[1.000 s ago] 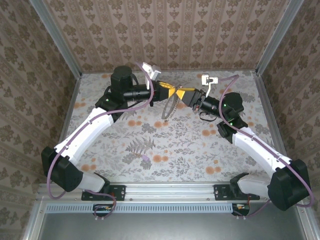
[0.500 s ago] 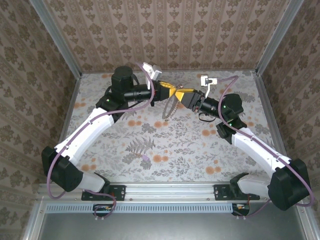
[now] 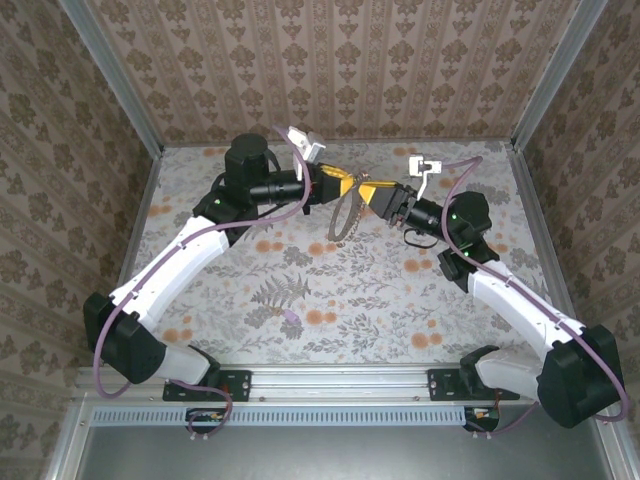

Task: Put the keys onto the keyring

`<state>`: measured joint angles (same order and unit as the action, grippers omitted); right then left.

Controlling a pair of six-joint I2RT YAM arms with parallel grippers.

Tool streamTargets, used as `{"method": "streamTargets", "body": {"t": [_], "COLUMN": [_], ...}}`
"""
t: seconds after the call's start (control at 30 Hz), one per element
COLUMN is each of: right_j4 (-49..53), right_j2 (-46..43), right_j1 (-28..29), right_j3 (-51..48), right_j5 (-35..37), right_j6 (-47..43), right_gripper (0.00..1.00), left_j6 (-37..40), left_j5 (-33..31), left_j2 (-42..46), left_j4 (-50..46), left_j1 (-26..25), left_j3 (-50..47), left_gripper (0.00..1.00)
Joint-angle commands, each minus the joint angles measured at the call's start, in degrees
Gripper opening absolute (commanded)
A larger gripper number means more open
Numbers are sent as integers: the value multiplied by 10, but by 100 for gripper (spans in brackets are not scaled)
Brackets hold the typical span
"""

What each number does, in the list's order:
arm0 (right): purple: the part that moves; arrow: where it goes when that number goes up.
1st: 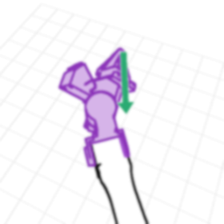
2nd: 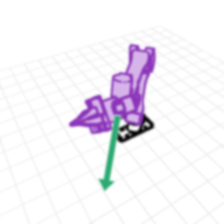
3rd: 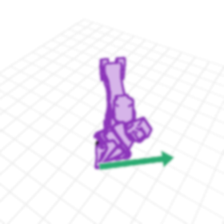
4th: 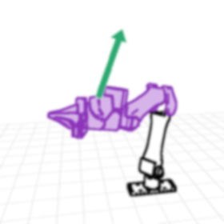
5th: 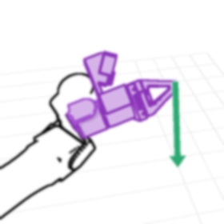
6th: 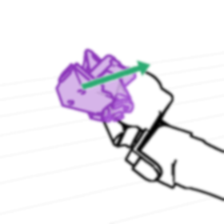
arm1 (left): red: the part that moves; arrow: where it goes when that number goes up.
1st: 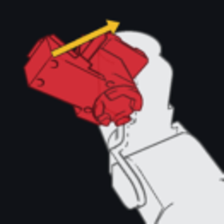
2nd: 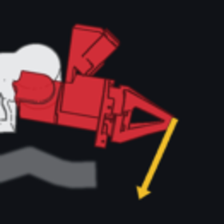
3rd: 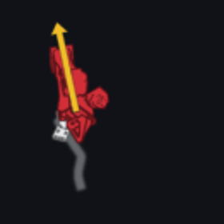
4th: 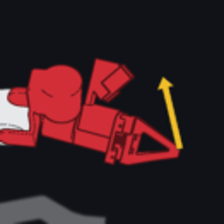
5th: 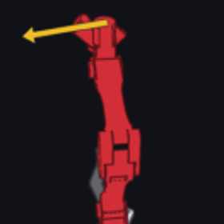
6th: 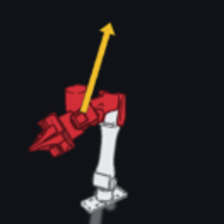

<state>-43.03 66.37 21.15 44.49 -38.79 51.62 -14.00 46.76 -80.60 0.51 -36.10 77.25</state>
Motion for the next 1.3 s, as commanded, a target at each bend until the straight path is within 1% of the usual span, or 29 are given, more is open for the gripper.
{"method": "streamTargets", "body": {"t": [0.0, 0.4, 0.67, 0.77, 0.83, 0.93, 1.0, 1.07, 1.17, 1.27], "right_j4": [-4, -38, -39, -33, -33, -34, -35, -35, -29, -12], "right_j2": [-8, 26, 19, 15, 16, 17, 16, 16, 12, 2], "right_j1": [-2, 8, 12, 12, 12, 12, 13, 12, 11, 9], "right_j3": [-1, 31, 38, 39, 40, 39, 39, 37, 35, 32], "right_j5": [8, -2, -3, -1, 0, 0, -1, -1, 1, 9], "right_j6": [0, 18, 17, 12, 12, 12, 11, 10, 3, -14], "right_gripper": [35, 36, 35, 30, 25, 16, 7, 0, 0, 0], "left_j6": [-9, -13, -14, -15, -15, -14, -15, -16, -18, -17], "left_j5": [15, 13, 13, 13, 13, 13, 13, 11, 4, -19], "left_j2": [19, 17, 11, 10, 9, 9, 10, 10, 12, 20], "left_j4": [33, 39, 41, 42, 43, 44, 44, 44, 44, 44], "left_j1": [-3, -6, -7, -8, -9, -9, -9, -9, -9, -8], "left_j3": [-3, -5, -7, -5, -5, -4, -4, -4, -4, -7], "left_gripper": [0, 0, 0, 0, 0, 0, 0, 0, 0, 0]}}
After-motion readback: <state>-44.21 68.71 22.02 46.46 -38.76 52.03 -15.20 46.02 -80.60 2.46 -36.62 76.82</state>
